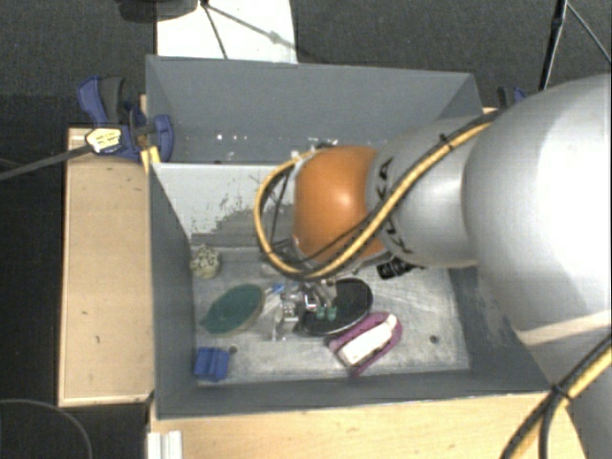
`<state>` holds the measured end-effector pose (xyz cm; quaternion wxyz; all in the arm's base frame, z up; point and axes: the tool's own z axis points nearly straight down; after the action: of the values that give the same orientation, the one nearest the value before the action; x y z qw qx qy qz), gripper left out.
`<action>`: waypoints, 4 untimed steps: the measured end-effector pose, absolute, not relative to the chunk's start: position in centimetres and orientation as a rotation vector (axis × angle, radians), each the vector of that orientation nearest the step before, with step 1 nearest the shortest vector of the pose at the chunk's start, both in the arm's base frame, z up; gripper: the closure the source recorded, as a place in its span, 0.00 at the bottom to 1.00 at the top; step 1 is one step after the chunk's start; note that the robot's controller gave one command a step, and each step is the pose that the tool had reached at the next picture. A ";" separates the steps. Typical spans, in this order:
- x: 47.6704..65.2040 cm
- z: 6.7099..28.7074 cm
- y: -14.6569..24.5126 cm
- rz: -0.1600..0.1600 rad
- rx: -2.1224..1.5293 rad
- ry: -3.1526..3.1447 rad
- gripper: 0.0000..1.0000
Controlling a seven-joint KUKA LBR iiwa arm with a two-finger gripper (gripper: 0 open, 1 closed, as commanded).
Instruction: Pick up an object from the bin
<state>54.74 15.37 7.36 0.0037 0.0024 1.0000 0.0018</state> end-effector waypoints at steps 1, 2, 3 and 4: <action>54.9 7.4 15.4 0.005 0.025 3.133 0.00; 55.0 7.5 15.4 0.006 0.047 3.131 0.00; 55.1 7.6 15.4 0.008 0.041 3.127 1.00; 55.2 7.8 15.5 0.006 0.052 3.132 1.00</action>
Offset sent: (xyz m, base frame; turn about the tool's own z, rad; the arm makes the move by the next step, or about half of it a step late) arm 0.0000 0.0000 0.0000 0.0000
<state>55.24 15.46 7.77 0.0046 0.0166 0.9999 0.0018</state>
